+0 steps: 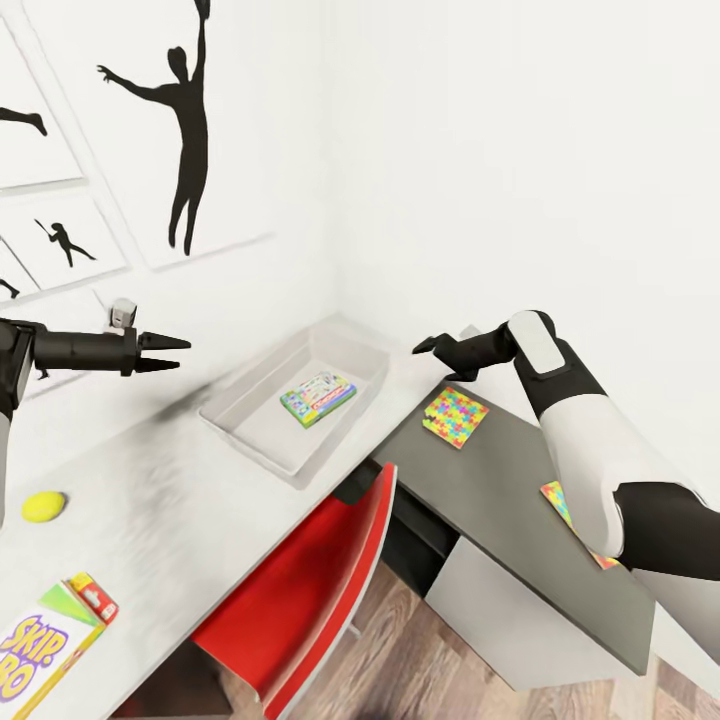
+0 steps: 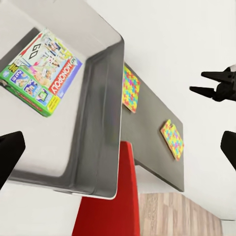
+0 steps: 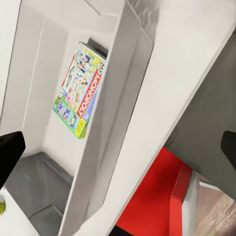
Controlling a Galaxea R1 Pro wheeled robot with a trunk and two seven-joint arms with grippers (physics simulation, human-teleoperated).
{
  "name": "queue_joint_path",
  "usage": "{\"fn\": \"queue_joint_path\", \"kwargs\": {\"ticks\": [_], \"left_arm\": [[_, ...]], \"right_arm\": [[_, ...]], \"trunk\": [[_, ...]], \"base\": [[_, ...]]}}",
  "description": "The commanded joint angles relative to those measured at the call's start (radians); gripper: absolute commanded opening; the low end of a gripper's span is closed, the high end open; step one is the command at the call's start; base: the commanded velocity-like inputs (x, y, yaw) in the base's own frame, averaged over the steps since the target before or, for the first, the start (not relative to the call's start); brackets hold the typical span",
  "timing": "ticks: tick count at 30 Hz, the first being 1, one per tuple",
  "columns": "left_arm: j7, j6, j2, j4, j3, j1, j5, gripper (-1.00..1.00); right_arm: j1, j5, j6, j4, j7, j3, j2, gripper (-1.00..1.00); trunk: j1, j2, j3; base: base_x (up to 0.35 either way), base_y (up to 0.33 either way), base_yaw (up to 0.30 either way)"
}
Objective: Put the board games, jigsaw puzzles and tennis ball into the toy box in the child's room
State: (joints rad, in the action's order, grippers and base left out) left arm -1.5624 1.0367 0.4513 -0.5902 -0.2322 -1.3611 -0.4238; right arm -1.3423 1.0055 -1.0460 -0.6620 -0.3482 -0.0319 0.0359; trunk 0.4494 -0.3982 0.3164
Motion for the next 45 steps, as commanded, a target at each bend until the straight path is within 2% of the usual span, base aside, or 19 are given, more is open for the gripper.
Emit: {"fn": "queue_joint_path", "kwargs": {"ticks": [1,31,45], "left_arm": [[-0.008,0.01,0.0,0.0,-0.004,-0.001,-0.011,1.0],[-0.008,0.01,-0.003,0.0,-0.003,-0.001,-0.01,1.0],[-0.008,0.009,-0.005,0.0,-0.005,-0.001,-0.011,1.0]], "right_arm": [[-0.001,0.01,-0.001,-0.001,-0.009,-0.003,0.0,1.0],[0.0,0.01,-0.001,-0.001,-0.009,-0.003,-0.001,1.0],[0.0,0.01,-0.001,-0.001,-0.007,-0.002,0.009,1.0]], "trunk": [[0.001,-0.002,0.0],[0.001,-0.002,-0.048],[0.001,-0.002,-0.071]], "base": [[0.0,0.0,-0.012],[0.0,0.0,-0.001],[0.0,0.0,0.0]]}}
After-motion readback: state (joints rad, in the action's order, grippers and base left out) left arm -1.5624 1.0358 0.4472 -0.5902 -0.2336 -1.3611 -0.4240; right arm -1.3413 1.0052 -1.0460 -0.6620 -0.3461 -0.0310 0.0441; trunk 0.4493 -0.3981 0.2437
